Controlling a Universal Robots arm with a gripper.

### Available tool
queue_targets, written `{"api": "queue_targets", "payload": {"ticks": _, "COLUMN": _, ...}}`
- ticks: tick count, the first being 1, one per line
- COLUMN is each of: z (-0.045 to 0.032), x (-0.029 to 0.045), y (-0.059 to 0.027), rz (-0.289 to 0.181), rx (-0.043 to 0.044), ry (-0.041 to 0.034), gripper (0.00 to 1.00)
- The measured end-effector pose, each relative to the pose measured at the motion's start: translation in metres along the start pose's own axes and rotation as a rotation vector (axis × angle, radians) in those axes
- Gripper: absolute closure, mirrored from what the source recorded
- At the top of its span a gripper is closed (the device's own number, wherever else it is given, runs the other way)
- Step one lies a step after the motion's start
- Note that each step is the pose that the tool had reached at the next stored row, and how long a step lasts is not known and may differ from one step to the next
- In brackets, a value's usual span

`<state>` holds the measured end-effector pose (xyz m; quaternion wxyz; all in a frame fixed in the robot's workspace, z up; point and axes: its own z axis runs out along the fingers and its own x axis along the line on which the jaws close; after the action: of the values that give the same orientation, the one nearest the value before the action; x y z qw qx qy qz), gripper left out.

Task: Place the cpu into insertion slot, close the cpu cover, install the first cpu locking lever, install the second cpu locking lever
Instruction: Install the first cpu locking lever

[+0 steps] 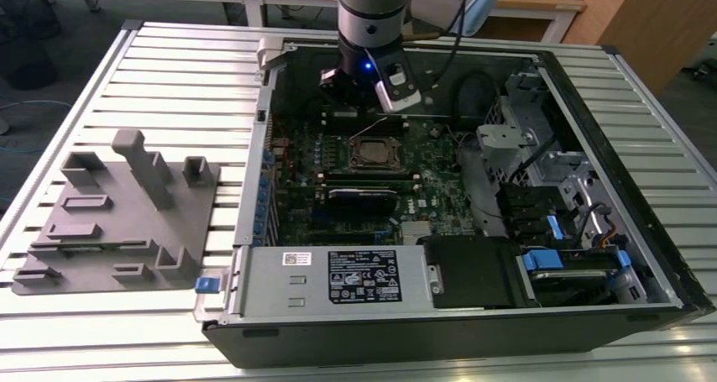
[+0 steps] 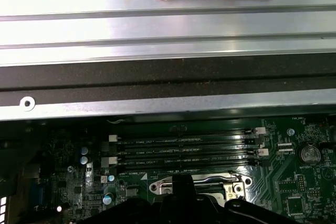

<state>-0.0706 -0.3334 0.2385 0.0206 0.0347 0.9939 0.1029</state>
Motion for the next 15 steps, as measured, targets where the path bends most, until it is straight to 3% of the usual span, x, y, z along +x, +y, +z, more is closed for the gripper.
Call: {"api": "queue_targets", "payload": {"ticks": 15, "z": 0.0001, "x": -0.0031, "y": 0.0002, "rz": 0.000, "rx": 0.0003, "ry": 0.0001, "gripper": 0.90}}
